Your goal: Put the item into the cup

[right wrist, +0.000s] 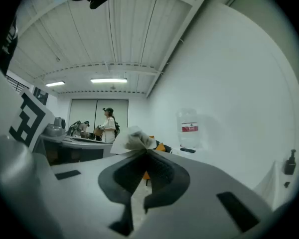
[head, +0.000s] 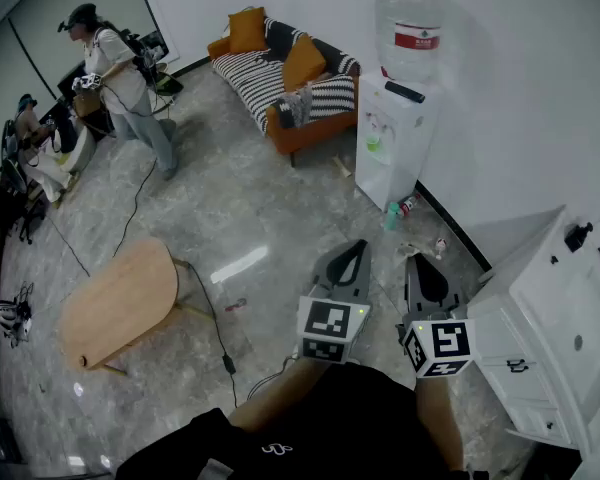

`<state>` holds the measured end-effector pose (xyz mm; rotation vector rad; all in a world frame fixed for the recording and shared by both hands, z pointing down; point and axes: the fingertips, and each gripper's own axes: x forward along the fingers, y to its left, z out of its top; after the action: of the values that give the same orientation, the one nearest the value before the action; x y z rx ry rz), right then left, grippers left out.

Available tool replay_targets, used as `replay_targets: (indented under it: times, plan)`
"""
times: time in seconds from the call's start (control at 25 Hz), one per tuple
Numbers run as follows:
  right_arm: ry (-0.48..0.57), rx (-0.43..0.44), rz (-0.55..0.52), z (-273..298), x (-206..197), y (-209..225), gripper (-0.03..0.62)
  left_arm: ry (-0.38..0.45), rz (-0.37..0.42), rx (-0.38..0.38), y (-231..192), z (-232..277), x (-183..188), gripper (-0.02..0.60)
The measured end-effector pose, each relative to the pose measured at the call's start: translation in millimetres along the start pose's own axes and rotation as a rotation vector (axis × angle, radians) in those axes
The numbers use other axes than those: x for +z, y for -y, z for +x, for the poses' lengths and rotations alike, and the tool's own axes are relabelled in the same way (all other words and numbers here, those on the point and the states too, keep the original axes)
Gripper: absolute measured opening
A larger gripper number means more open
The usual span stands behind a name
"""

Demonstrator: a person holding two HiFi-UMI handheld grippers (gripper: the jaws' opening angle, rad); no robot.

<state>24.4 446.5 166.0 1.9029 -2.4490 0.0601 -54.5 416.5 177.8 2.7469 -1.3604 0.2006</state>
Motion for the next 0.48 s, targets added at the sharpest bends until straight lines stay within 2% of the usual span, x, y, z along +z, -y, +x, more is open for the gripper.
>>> replay_targets:
  times: [0.48]
  plan:
    - [0.004, 0.032, 0.003, 10, -5, 0, 0.009, -0.018, 0.011, 0.004, 0, 4, -10, 0.014]
